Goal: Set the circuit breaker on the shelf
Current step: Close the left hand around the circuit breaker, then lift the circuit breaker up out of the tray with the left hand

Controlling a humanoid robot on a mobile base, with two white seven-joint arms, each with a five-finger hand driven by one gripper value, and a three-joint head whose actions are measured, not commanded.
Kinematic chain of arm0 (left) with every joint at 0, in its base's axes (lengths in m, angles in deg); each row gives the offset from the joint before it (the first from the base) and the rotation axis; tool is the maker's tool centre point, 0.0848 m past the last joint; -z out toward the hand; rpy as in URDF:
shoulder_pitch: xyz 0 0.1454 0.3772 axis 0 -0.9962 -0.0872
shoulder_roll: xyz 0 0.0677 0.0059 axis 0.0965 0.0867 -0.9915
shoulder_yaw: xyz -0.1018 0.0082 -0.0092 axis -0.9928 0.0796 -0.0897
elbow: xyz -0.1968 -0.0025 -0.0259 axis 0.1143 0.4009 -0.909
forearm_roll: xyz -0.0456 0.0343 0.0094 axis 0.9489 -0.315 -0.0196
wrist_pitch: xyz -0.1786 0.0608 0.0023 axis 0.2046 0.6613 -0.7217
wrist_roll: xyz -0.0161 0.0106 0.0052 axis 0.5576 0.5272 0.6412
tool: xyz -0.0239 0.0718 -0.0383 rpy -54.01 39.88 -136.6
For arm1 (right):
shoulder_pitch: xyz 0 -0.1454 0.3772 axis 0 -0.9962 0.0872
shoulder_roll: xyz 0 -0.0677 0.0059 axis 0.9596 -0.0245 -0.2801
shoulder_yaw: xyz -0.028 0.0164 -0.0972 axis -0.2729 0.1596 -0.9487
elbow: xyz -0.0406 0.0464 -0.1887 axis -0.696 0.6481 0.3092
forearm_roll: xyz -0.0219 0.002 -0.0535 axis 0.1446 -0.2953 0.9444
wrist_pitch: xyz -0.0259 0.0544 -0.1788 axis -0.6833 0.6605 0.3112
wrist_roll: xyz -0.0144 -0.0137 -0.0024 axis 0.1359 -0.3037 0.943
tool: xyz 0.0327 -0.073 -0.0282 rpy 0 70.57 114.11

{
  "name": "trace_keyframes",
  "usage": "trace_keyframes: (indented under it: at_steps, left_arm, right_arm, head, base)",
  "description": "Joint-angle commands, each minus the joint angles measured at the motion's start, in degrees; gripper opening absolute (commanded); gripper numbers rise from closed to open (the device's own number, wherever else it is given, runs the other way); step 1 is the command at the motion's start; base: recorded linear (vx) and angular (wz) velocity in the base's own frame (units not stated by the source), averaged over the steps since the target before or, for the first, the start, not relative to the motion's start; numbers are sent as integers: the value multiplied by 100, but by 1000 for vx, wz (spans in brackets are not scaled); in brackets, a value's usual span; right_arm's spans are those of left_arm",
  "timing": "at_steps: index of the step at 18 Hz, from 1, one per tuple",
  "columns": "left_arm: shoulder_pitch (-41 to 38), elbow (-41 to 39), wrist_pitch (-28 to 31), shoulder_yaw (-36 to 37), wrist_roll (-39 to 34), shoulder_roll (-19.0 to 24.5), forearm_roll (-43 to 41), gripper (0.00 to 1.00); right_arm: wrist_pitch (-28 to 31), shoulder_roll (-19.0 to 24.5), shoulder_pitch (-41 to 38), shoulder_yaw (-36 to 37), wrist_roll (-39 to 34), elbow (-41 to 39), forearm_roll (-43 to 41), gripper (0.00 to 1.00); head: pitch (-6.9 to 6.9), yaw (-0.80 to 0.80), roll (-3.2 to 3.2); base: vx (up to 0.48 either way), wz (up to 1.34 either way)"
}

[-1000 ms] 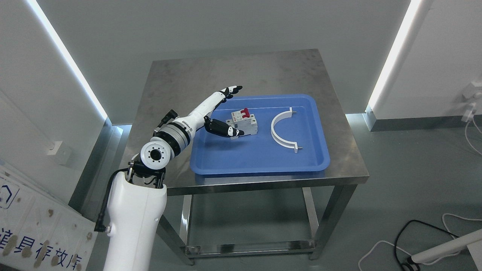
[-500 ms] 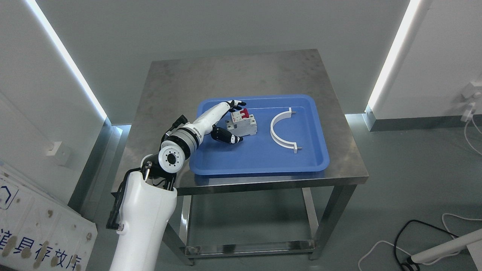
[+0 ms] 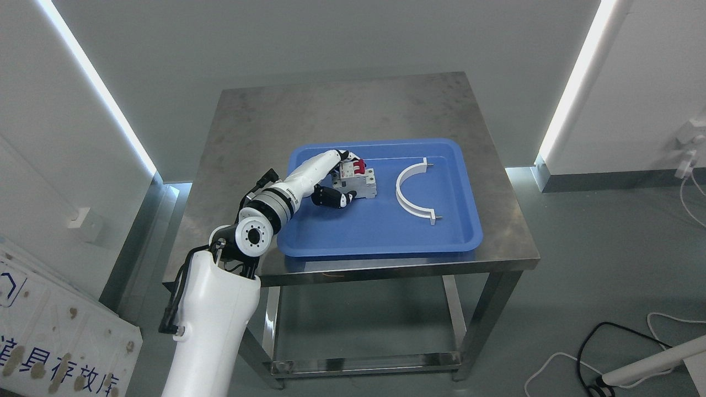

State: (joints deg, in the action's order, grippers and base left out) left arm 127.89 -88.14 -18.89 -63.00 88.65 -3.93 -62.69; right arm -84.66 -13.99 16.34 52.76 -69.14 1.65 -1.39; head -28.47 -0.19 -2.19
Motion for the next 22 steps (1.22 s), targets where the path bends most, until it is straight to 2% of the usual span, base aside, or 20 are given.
trace_keyframes:
  at_steps: [1, 4, 7, 9, 10, 12, 13, 15, 16, 18, 19, 22]
  left_arm:
    - [16, 305, -285, -230, -158, 83, -35, 18]
    - [348, -10, -417, -571, -815, 83, 114, 16]
    - [622, -589, -391, -1090, -1396, 83, 903, 16]
    - [518, -1099, -365, -1188, -2158, 83, 1160, 17]
    - [404, -1293, -365, -1188, -2771, 83, 1369, 17]
    - [202, -1557, -374, -1162, -3706, 83, 2141, 17]
    - [-17, -1810, -391, -1101, -3753, 83, 2693, 17]
    - [-439, -2216, -505, -882, -3753, 83, 3224, 17]
    - [-693, -2330, -740, -802, -3736, 83, 3261, 17]
    - [-1256, -2358, -1696, -635, -3605, 83, 3270, 16]
    - [-1528, -2393, -1988, -582, -3438, 83, 3270, 16]
    - [-2136, -2490, -2569, -625, -2333, 83, 3270, 16]
  right_arm:
    - [-191, -100, -88, 0, 4, 1, -5, 100]
    - [-191, -100, -97, 0, 4, 1, 4, 100]
    - [-191, -100, -88, 0, 4, 1, 4, 100]
    - [-191, -100, -88, 0, 4, 1, 4, 100]
    - [-191, -100, -97, 0, 4, 1, -5, 100]
    - [-191, -100, -88, 0, 4, 1, 4, 100]
    - [-191, -100, -88, 0, 4, 1, -5, 100]
    - [-191, -100, -97, 0, 4, 1, 4, 100]
    - [-191, -100, -88, 0, 4, 1, 4, 100]
    - [-191, -100, -97, 0, 4, 1, 4, 100]
    - [-191, -100, -88, 0, 4, 1, 4, 100]
    - [-191, -100, -88, 0, 4, 1, -5, 100]
  head:
    - [0, 0, 0]
    - [0, 0, 0]
    - [0, 0, 0]
    - [0, 0, 0]
    - [0, 0, 0]
    - [0, 0, 0]
    - [0, 0, 0]
    - [0, 0, 0]
    - [0, 0, 0]
    - [0, 0, 0]
    - [0, 0, 0]
    - [0, 0, 0]
  base:
    - [0, 0]
    - [0, 0]
    - [-1, 5]
    - [-1, 8]
    - [0, 0]
    - [13, -54]
    - [32, -98]
    - [34, -91]
    - [35, -84]
    - [27, -23]
    - [-28, 24]
    - [-66, 59]
